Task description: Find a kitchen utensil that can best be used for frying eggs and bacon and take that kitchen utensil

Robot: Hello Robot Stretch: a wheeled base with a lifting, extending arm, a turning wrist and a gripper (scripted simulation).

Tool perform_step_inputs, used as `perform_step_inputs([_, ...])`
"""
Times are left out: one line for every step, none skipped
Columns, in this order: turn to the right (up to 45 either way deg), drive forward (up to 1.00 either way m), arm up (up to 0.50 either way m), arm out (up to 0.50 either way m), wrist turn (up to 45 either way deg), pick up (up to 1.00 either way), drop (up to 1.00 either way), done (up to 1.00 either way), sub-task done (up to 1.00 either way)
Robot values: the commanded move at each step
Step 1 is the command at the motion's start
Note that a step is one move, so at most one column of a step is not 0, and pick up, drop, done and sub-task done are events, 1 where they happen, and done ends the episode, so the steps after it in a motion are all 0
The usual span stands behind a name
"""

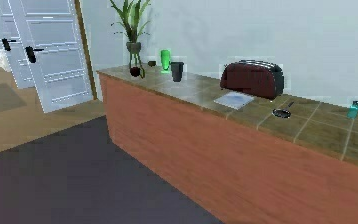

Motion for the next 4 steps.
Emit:
perform_step_inputs([0.0,0.00,0.00,0.00,45.0,0.00,0.00,0.00,0.00])
perform_step_inputs([0.0,0.00,0.00,0.00,27.0,0.00,0.00,0.00,0.00])
perform_step_inputs([0.0,0.00,-0.30,0.00,0.0,0.00,0.00,0.00,0.00])
perform_step_inputs([0.0,0.00,0.00,0.00,0.0,1.00,0.00,0.00,0.00])
